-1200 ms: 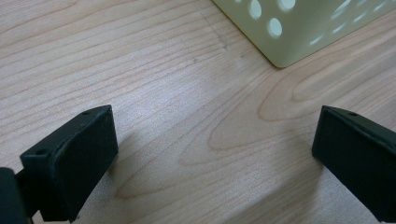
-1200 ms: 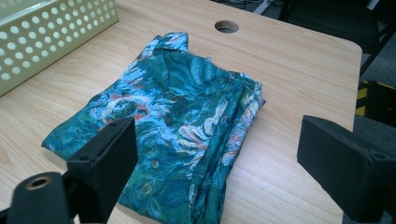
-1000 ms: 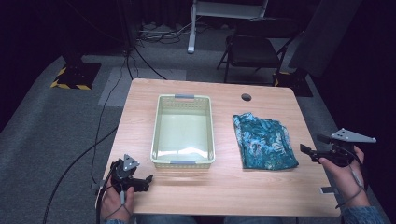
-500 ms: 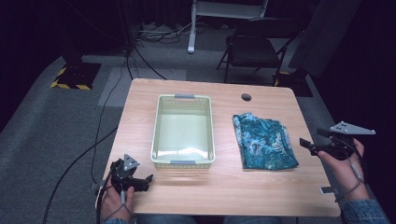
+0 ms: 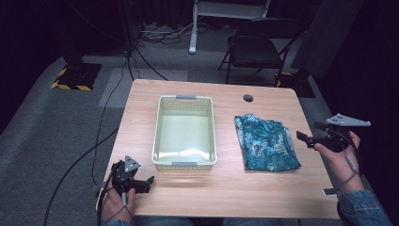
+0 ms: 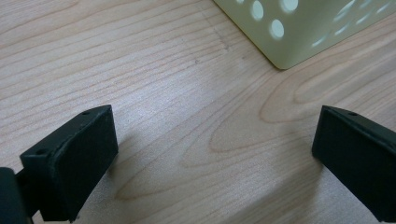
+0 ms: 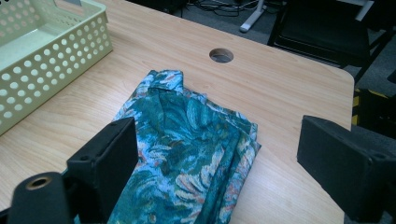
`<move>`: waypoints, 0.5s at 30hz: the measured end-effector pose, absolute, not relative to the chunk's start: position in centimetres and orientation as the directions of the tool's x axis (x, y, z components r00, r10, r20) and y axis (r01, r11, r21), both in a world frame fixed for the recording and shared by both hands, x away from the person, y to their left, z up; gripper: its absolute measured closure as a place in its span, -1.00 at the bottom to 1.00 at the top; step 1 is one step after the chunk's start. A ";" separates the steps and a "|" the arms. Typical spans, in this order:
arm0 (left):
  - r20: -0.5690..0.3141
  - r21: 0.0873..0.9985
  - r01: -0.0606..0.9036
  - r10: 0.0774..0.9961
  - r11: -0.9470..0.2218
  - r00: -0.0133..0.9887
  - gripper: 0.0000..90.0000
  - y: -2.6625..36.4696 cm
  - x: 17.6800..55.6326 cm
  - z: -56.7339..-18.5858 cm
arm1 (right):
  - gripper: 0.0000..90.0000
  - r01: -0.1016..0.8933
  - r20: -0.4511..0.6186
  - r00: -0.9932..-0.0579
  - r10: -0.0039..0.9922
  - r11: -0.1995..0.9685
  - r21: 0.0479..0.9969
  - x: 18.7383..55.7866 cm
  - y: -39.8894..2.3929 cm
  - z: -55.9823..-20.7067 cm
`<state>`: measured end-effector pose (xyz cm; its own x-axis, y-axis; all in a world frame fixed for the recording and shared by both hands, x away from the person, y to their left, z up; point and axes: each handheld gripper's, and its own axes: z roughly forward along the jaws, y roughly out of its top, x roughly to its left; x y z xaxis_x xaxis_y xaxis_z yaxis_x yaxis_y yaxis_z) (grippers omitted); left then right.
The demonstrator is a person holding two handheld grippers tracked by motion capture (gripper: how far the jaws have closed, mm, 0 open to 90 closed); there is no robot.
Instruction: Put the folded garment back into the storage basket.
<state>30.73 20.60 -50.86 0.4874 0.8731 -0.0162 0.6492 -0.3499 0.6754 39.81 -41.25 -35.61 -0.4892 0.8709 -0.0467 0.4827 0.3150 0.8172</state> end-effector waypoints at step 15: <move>-0.016 0.675 0.649 0.873 -0.350 0.487 -0.99 20.6 30.7 -50.9 | -0.73 0.503 -0.051 -0.481 0.875 0.323 0.802 42.4 -38.9 -36.1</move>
<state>30.74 20.60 -50.85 0.4871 0.8732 -0.0164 0.6494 -0.3496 0.6753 42.42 -38.95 -36.07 -0.4807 0.8754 -0.0514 0.5028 0.3231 0.8017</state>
